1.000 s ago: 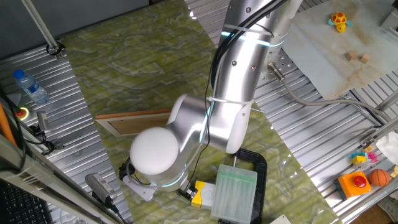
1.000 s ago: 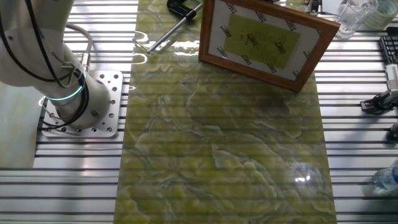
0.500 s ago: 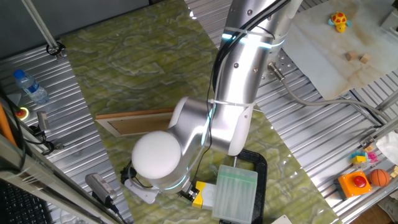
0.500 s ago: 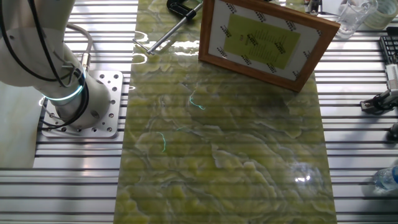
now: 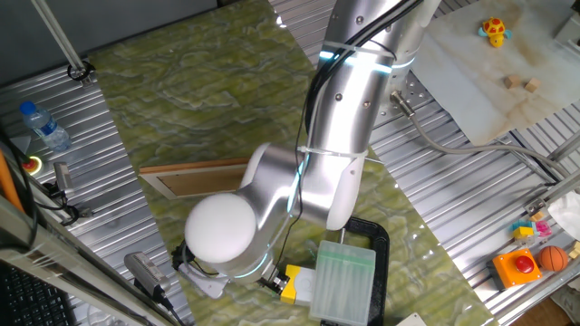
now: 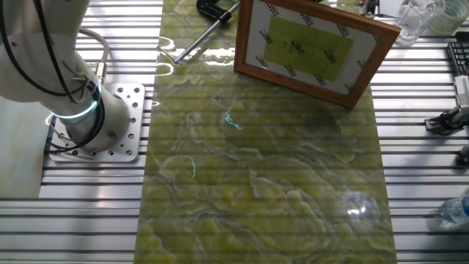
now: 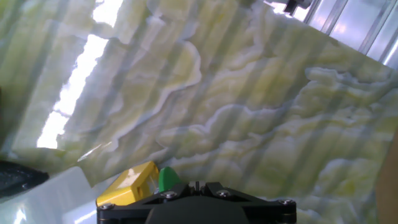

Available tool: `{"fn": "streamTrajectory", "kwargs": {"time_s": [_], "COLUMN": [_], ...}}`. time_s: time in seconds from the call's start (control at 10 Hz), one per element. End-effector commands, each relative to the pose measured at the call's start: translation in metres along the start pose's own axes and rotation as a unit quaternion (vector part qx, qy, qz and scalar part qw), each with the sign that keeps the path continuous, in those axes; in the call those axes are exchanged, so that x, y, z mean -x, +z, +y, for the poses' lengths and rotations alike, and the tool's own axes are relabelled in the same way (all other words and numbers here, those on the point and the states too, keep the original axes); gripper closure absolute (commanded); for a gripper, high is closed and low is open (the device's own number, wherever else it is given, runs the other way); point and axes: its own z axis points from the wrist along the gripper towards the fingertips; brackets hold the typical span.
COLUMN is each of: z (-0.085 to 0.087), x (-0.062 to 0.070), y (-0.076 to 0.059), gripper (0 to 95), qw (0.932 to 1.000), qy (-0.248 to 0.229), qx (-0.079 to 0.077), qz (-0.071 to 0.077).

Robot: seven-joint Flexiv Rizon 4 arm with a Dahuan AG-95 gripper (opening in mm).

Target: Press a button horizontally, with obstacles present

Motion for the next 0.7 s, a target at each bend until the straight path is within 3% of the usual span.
{"fn": "streamTrajectory", "kwargs": {"time_s": [0.1,0.4,0.7], "z": [0.0016,0.0016,0.0016], "x": [-0.0008,-0.0008,-0.0008], "y": [-0.0001,-0.0001,-0.0002], "gripper": [95.0,95.0,95.0], "qw": [1.0000,0.9998,0.9991], "qy": [-0.003,-0.015,-0.027], "qx": [0.002,0.009,0.030], "qz": [0.002,0.012,0.009]}}
